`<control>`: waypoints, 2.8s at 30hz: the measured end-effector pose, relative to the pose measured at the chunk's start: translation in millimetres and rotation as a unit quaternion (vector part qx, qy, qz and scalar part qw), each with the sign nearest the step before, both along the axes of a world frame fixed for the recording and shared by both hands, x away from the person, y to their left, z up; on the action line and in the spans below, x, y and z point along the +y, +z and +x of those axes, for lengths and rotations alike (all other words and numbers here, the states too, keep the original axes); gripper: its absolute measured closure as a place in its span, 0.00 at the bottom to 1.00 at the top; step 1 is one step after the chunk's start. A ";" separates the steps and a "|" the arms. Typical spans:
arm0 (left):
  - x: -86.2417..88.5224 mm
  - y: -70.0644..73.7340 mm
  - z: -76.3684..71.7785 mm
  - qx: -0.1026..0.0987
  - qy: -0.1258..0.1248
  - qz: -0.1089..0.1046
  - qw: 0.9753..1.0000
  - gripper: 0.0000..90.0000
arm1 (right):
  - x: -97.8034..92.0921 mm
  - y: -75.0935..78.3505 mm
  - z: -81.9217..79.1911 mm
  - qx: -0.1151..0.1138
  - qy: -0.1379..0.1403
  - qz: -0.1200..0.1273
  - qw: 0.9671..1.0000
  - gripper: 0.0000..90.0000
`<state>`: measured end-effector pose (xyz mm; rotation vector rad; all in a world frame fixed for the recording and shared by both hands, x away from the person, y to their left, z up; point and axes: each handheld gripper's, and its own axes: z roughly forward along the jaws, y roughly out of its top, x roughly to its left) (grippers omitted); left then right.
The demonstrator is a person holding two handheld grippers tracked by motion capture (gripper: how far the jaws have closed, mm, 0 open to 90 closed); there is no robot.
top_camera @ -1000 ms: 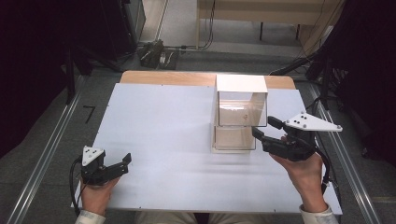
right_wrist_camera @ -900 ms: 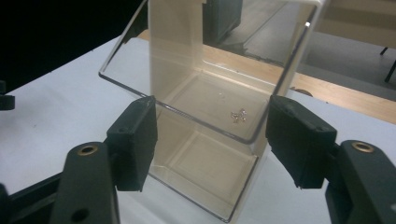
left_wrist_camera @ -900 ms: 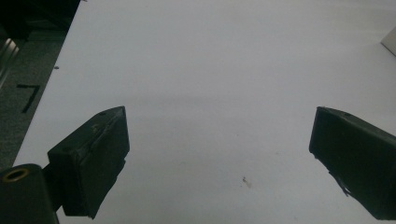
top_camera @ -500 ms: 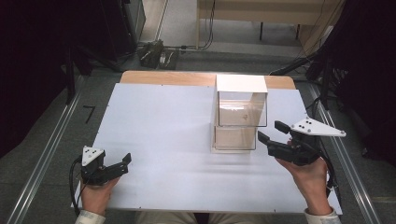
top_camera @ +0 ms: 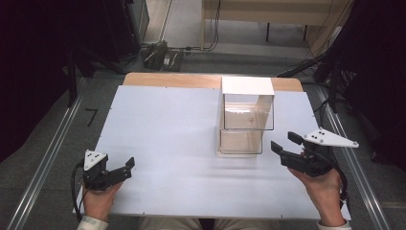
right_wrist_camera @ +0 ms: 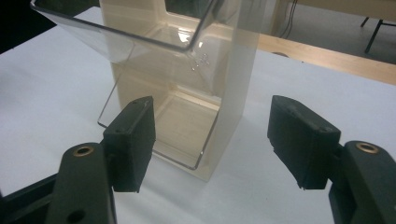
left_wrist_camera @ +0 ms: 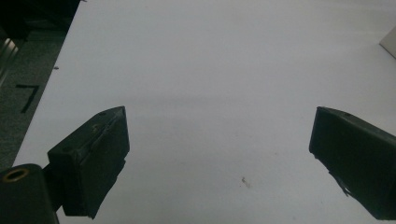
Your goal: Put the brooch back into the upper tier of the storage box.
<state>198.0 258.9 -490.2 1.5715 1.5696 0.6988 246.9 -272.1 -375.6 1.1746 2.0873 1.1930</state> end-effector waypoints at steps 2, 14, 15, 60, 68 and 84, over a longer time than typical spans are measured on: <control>-0.1 0.2 -0.1 -0.001 0.001 -0.001 1.000 0.07 | -2.3 -3.7 -1.1 0.006 -0.003 -0.002 1.000 0.32; 0.1 0.6 -0.3 -0.002 0.000 0.000 1.000 0.07 | -14.9 -18.2 -2.5 0.022 -0.023 -0.011 0.999 0.29; 0.1 0.6 -0.3 -0.002 0.000 0.000 1.000 0.07 | -17.1 -21.3 -2.9 0.026 -0.027 -0.013 0.999 0.28; -0.8 0.5 -0.2 -0.001 -0.002 0.001 1.000 0.07 | -59.4 -57.5 -13.1 0.052 -0.093 -0.041 0.993 0.25; -1.2 0.2 0.0 -0.001 -0.003 0.002 1.000 0.07 | -69.2 -59.9 -12.3 0.053 -0.107 -0.041 0.992 0.25; -1.4 -0.1 0.2 0.000 -0.002 0.002 1.000 0.07 | -79.4 -66.7 -9.1 0.056 -0.125 -0.054 0.989 0.25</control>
